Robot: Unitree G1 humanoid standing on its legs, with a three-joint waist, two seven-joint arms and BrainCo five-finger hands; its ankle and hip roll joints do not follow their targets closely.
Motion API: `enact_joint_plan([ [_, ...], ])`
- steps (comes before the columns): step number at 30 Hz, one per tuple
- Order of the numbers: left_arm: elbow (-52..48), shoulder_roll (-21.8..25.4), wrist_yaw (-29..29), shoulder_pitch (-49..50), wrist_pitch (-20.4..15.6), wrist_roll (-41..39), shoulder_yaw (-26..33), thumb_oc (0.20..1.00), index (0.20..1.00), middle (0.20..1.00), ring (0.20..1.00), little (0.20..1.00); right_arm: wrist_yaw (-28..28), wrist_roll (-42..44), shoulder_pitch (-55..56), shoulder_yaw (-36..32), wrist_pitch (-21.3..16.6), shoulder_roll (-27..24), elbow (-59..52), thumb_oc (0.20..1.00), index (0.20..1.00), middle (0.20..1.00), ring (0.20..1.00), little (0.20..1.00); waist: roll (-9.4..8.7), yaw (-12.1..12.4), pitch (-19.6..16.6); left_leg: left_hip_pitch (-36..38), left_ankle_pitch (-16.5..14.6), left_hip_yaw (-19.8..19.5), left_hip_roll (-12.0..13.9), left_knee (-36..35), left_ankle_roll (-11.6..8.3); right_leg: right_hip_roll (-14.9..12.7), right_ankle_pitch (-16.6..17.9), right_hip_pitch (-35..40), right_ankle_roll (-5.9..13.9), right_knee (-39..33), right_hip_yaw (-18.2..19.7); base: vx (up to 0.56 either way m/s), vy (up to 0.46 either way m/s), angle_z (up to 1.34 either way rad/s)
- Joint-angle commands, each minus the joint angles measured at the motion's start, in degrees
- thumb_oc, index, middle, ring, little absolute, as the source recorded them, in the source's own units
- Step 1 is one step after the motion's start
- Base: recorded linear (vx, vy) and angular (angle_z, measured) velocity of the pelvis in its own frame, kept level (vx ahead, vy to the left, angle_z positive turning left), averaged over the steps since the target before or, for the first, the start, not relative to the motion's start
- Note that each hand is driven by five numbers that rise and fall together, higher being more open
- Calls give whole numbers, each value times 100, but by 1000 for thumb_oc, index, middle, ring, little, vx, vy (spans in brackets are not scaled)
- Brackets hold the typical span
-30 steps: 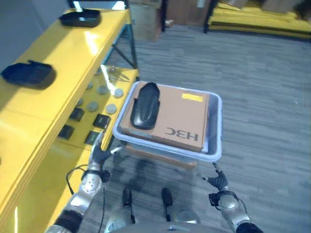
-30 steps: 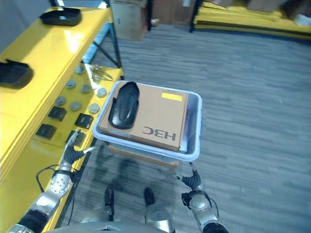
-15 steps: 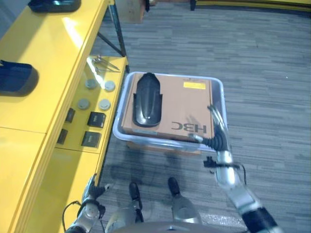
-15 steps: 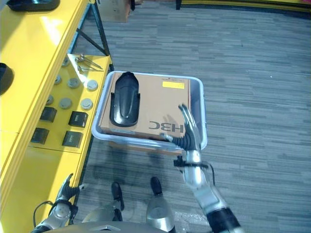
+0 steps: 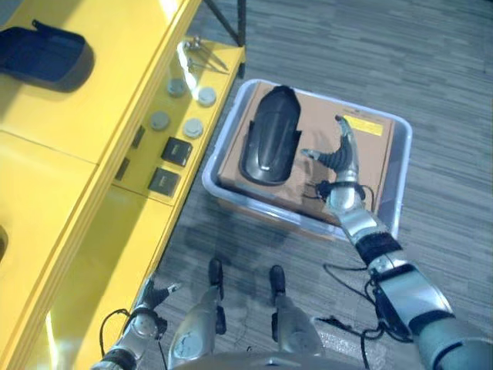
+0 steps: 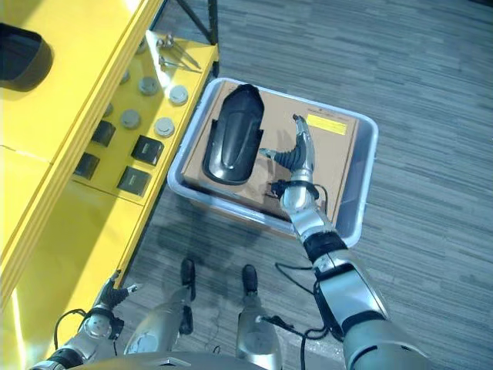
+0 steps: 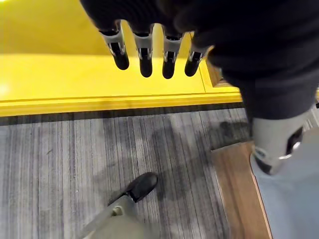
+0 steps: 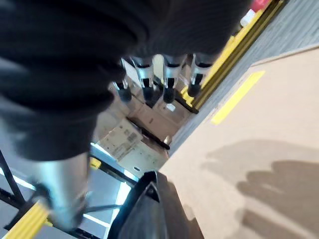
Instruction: Move parts from the plastic box to the shelf.
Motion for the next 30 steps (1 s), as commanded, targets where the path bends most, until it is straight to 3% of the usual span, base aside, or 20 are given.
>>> enact_joint_plan([
  [1,271,109,-67,-251,-78,-97,-269,1000,1000,1000,1000,1000,-154,-118,-392,198,42,-123,360,1000,1000,1000,1000,1000,-91,52,-191,89,-345,-34,207,-38,-388,-224,20,-249,291,-26,6,4,7,6],
  [9,367,101,-126,-380,-86,-578,-286,1000,1000,1000,1000,1000,676,113,-1319,795,511,92,2513,1000,1000,1000,1000,1000,-74,206,-163,-30,-294,-137,158,-38,-398,-245,64,-325,283,-26,-71,-6,1,6],
  [17,128,212,-312,-372,-130,-706,-353,1000,1000,1000,1000,1000,1373,112,-1546,1021,600,-196,3326,1000,1000,1000,1000,1000,46,488,-202,-141,-239,-342,80,-38,-401,-291,47,-342,304,-26,-237,-3,-9,6],
  [24,83,200,-364,-363,-102,-656,-486,1000,1000,1000,1000,1000,777,293,-1678,577,633,-540,3418,1000,1000,1000,1000,1000,137,566,-231,-184,-211,-497,45,-38,-420,-313,19,-292,324,-26,-372,7,-2,22],
  [25,279,133,-294,-395,-59,-640,-441,1000,1000,1000,1000,1000,444,328,-1775,500,564,-583,3033,1000,1000,1000,1000,1000,104,492,-232,-171,-219,-495,54,-38,-419,-302,13,-275,322,-26,-367,5,6,10],
  [30,432,76,-228,-409,-26,-667,-400,1000,1000,1000,1000,1000,93,366,-2064,447,505,-792,2752,1000,1000,1000,1000,1000,32,445,-273,-145,-258,-463,65,-38,-407,-293,3,-265,320,-26,-341,0,0,0],
])
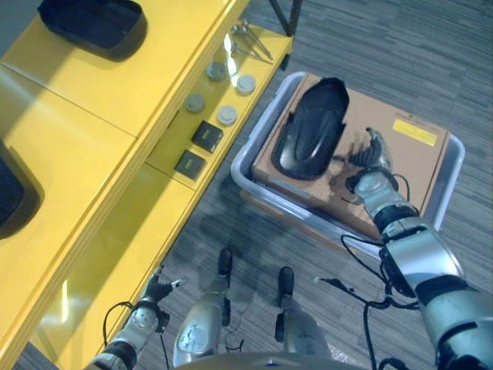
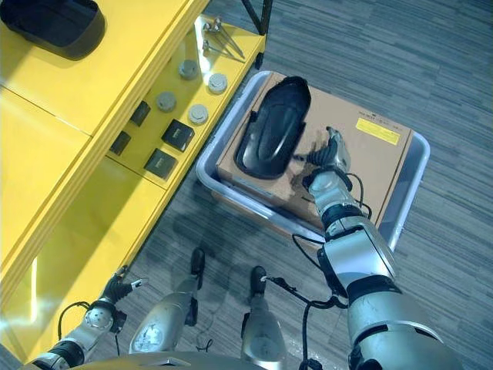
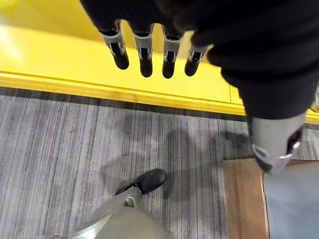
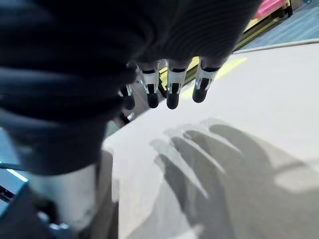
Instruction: Move parts from the plastic box to the shelf.
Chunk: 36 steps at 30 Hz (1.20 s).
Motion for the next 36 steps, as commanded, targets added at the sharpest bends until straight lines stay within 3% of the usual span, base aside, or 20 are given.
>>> enact_joint_plan([
  [1,337,-18,106,-179,-28,-86,-188,1000,1000,1000,1000,1000,-573,150,-643,182,-222,-393,-16,1000,1000,1000,1000,1000,-199,55,-340,140,-456,94,127,-40,-378,-298,21,-249,334,-26,147,0,0,0],
  [10,322,10,130,-220,-49,-176,-200,1000,1000,1000,1000,1000,-749,39,-1012,311,-236,-438,-434,1000,1000,1000,1000,1000,-271,28,-398,194,-479,163,130,-40,-354,-307,28,-229,330,-26,205,-2,1,0],
  [21,248,56,94,-377,-76,-226,-343,1000,1000,1000,1000,1000,-311,-222,-1151,695,-62,82,468,1000,1000,1000,1000,1000,-231,181,-236,6,-370,76,92,-40,-361,-321,127,-396,327,-26,151,-26,4,0],
  [35,309,-31,-2,-385,45,-13,-407,1000,1000,1000,1000,1000,195,-361,-562,422,391,346,1386,1000,1000,1000,1000,1000,-142,357,-220,-99,-327,-129,29,-40,-377,-402,112,-360,346,-26,-52,-3,2,7],
  [36,304,-29,-16,-387,55,11,-408,1000,1000,1000,1000,1000,245,-342,-492,385,404,348,1409,523,523,523,523,523,-134,361,-240,-98,-329,-149,23,-40,-378,-410,100,-344,345,-26,-72,-2,5,7],
])
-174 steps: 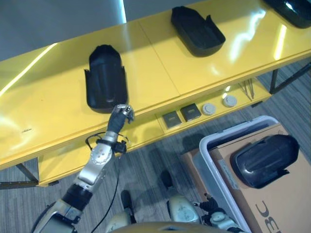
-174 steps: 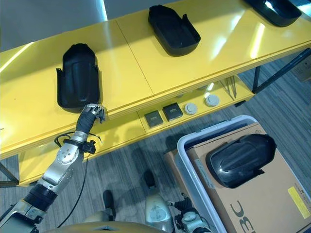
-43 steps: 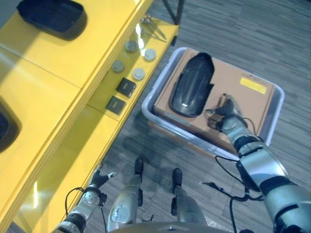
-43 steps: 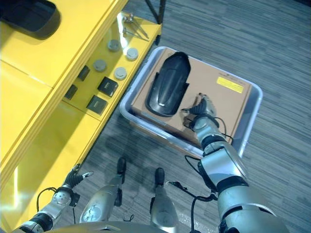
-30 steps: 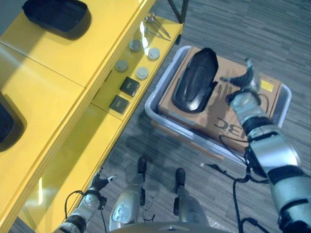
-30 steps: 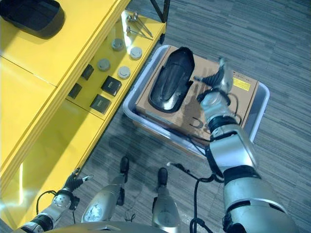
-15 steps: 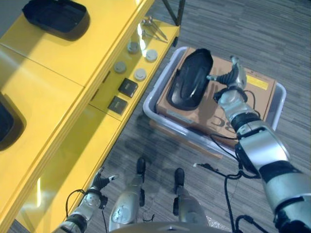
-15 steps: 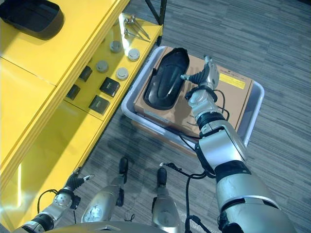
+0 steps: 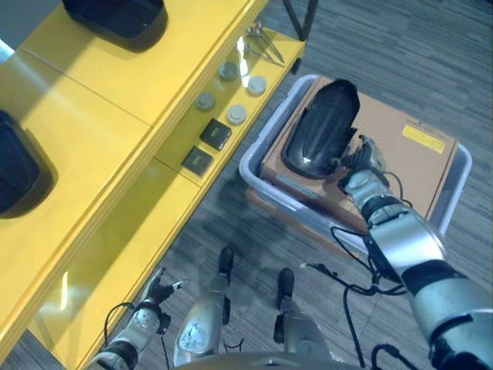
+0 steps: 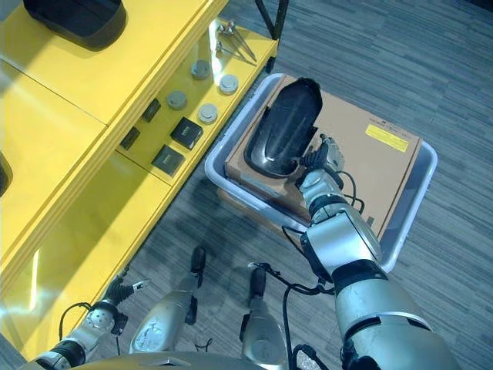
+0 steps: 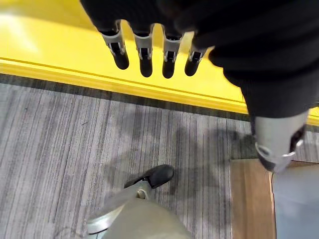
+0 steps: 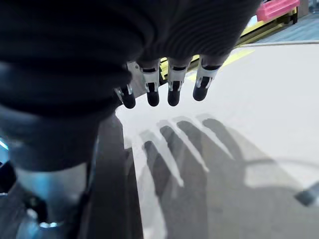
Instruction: Move parts from the plastic box to the shelf.
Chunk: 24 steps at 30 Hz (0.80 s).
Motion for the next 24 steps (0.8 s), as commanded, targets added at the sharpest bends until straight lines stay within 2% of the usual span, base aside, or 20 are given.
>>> enact_joint_plan([
  [1,252,-27,-8,-331,-33,113,-172,1000,1000,1000,1000,1000,50,-97,-17,178,25,-202,57,442,442,442,442,442,-126,148,-162,35,-459,31,9,-39,-307,-445,1,-302,364,-27,95,2,-3,7],
  [2,247,-22,-15,-342,-23,125,-161,1000,1000,1000,1000,1000,86,-84,29,162,32,-194,61,200,200,200,200,200,-123,152,-176,38,-464,21,6,-39,-306,-449,0,-293,366,-27,86,5,-12,5],
  [8,185,55,-169,-288,18,224,-121,1000,1000,1000,1000,1000,298,-263,300,139,109,-266,108,200,200,200,200,200,-155,152,-294,136,-514,-6,6,-39,-283,-462,-36,-179,364,-27,18,9,-17,9],
  [14,-383,157,-343,-173,-15,303,-126,1000,1000,1000,1000,1000,326,-244,800,-109,57,-709,-43,200,200,200,200,200,-334,74,-556,525,-671,69,79,-39,-258,-421,-198,198,344,-27,7,61,-51,0],
  [15,-846,243,-404,-154,-89,170,-104,1000,1000,1000,1000,1000,267,-280,930,-87,-39,-950,-371,200,200,200,200,200,-379,9,-618,652,-718,103,107,-39,-257,-409,-241,302,346,-27,12,87,-54,-6],
  [17,-1378,375,-513,-83,-129,-31,1,1000,1000,1000,1000,1000,253,-449,1139,-16,-133,-1067,-773,200,200,200,200,200,-441,-70,-705,777,-755,150,144,-39,-256,-399,-274,398,346,-27,38,89,-49,-2],
  [19,-2369,633,-658,-25,-213,-332,149,1000,1000,1000,1000,1000,200,-790,1287,116,-183,-1349,-1495,200,200,200,200,200,-508,-196,-828,1004,-821,240,193,-39,-256,-374,-323,556,329,-27,97,110,-36,-19],
  [21,-3117,784,-814,64,-185,-656,369,1000,1000,1000,1000,1000,172,-1257,1631,91,-195,-1767,-2916,200,200,200,200,200,-564,-350,-954,1259,-896,385,267,-39,-261,-337,-386,729,312,-27,202,135,-35,-31],
  [24,-3960,771,-994,39,-131,-1330,520,1000,1000,1000,1000,1000,168,-1837,2246,-194,-135,-2177,-4301,200,200,200,200,200,-604,-492,-1087,1491,-967,477,330,-39,-264,-301,-445,900,289,-27,291,100,-52,-33],
])
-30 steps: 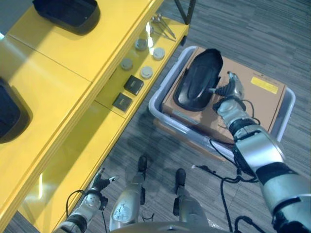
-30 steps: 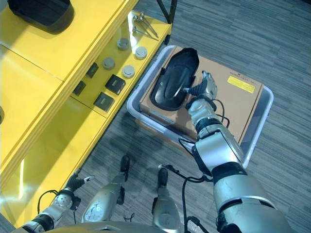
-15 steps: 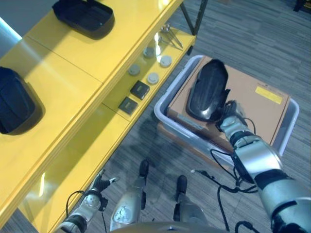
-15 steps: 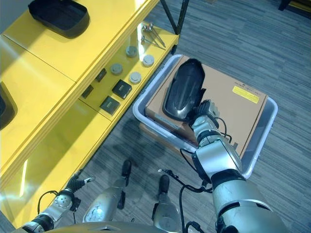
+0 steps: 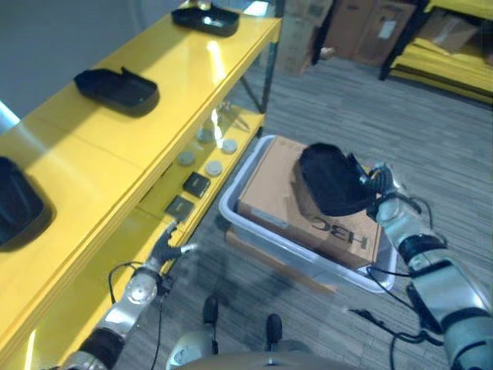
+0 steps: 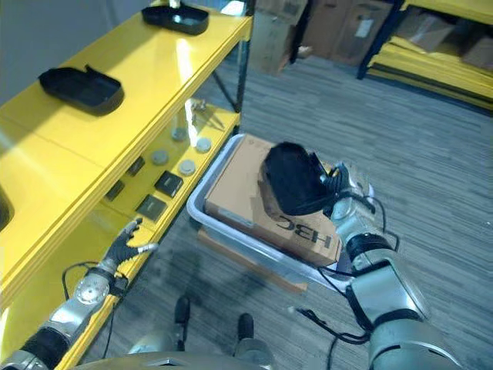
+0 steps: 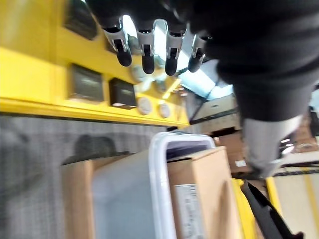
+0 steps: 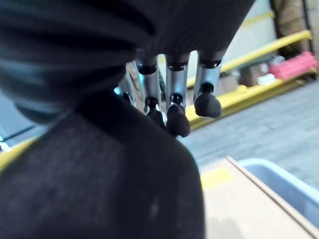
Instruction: Move parts from the plastic box to the shelf.
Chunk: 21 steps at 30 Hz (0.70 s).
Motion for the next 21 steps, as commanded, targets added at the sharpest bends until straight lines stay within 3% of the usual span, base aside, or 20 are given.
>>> enact_joint_plan([
  [1,321,-255,-261,-347,-208,-1019,-99,1000,1000,1000,1000,1000,-200,-785,-303,-205,-203,-293,-40,200,200,200,200,200,-188,48,-266,385,-626,214,298,-4,-268,-257,-185,-73,245,12,58,82,-53,-32],
  [4,184,-428,-383,-530,-163,-1745,-229,1000,1000,1000,1000,1000,-143,-1143,-156,-217,-185,-555,-599,200,200,200,200,200,-218,-47,-349,528,-679,283,340,-4,-269,-240,-212,21,238,12,115,64,-42,-18],
  [6,201,-790,-597,-795,-47,-3143,-568,1000,1000,1000,1000,1000,-41,-1434,-119,-142,-191,-736,-1153,200,200,200,200,200,-237,-214,-451,666,-705,386,387,-4,-274,-200,-235,101,221,20,213,49,-40,-20],
  [8,292,-941,-751,-999,55,-3870,-801,1000,1000,1000,1000,1000,-13,-1584,-169,-20,-199,-777,-1266,200,200,200,200,200,-234,-293,-500,757,-732,438,419,-4,-284,-174,-251,158,214,21,271,55,-32,-12],
  [12,409,-1191,-975,-1478,307,-4799,-1222,1000,1000,1000,1000,1000,51,-1772,-248,191,-283,-871,-1820,200,200,200,200,200,-221,-494,-592,893,-772,527,472,-4,-309,-130,-297,253,197,35,346,49,-29,-15],
  [21,1486,-1808,-992,-2371,543,-5085,-1627,1000,1000,1000,1000,1000,219,-1884,-825,1050,-392,-585,-1962,200,200,200,200,200,-184,-709,-654,1016,-794,641,516,-4,-338,-76,-350,346,162,38,440,24,-12,-12],
])
